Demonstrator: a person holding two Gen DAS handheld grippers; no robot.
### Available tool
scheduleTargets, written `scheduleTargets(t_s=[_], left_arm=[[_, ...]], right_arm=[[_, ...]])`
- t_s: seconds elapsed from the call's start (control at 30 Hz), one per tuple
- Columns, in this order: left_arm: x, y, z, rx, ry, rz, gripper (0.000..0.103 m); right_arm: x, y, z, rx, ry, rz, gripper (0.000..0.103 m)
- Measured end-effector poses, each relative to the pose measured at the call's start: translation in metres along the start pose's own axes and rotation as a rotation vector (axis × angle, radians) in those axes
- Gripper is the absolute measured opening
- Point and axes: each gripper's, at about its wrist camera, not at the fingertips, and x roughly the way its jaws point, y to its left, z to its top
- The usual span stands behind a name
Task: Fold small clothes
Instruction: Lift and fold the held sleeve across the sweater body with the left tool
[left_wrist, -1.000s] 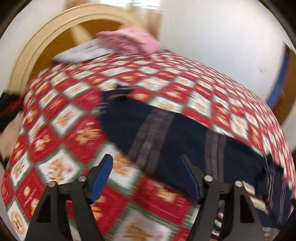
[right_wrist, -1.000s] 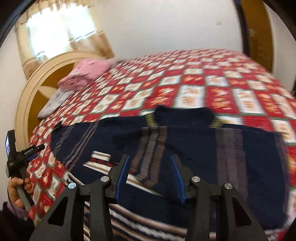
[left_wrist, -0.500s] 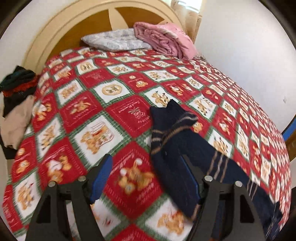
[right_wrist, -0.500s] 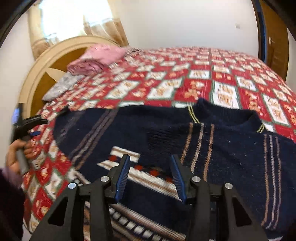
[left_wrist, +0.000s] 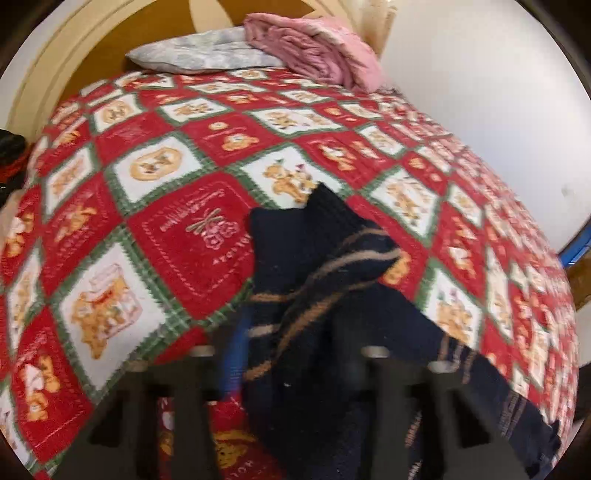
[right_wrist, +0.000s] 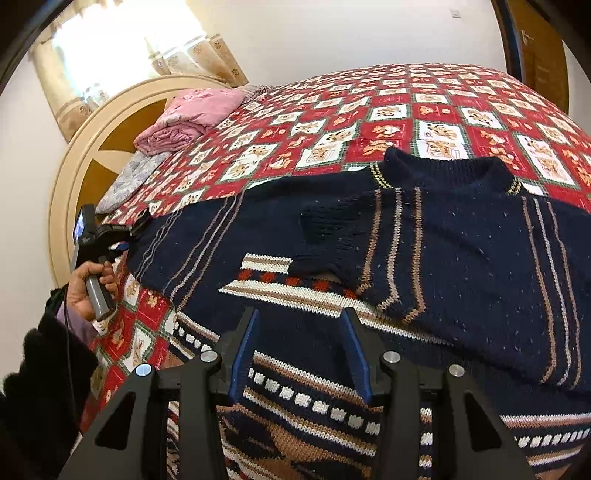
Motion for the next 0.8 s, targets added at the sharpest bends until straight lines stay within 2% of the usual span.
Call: scheduleTargets(t_s=[0.03, 0.1, 0.17, 0.23, 0.37, 0.53, 0.67, 0.77, 0.8], left_arm=[[-0.001, 0.005, 0.001, -0.021, -0.002, -0.022, 0.016], [-0.003, 0.013, 0.002, -0.067, 0.005, -0.082, 0.015], [-0.009, 0.016, 0.003, -0.112, 0.002, -0.107, 0.015], [-0.028, 0.008, 0.003, -0.107, -0.052, -0.125, 0.014], [-0.073, -0.045, -0.002, 0.05, -0.153, -0.147, 0.014], [-0.134, -0.129, -0.029, 0.23, -0.238, -0.256, 0.014], [-0.177, -0.198, -0.081, 0.397, -0.273, -0.359, 0.014], [-0.193, -0.254, -0.142, 0.517, -0.244, -0.469, 0.014], [-0.193, -0.267, -0.16, 0.554, -0.239, -0.479, 0.015]], right_arm=[[-0.002, -0.001, 0.0, 0.004, -0.006, 0.0, 0.047], [-0.007, -0.002, 0.0, 0.008, -0.015, 0.0, 0.047], [-0.014, -0.004, -0.001, 0.016, -0.033, -0.002, 0.047], [-0.02, -0.009, -0.002, 0.032, -0.049, -0.008, 0.047], [-0.033, -0.028, -0.005, 0.105, -0.076, -0.023, 0.047], [-0.062, -0.057, -0.014, 0.198, -0.141, -0.05, 0.047], [-0.095, -0.085, -0.024, 0.268, -0.211, -0.093, 0.047], [-0.116, -0.105, -0.032, 0.319, -0.251, -0.128, 0.047], [-0.121, -0.111, -0.035, 0.331, -0.26, -0.14, 0.047]])
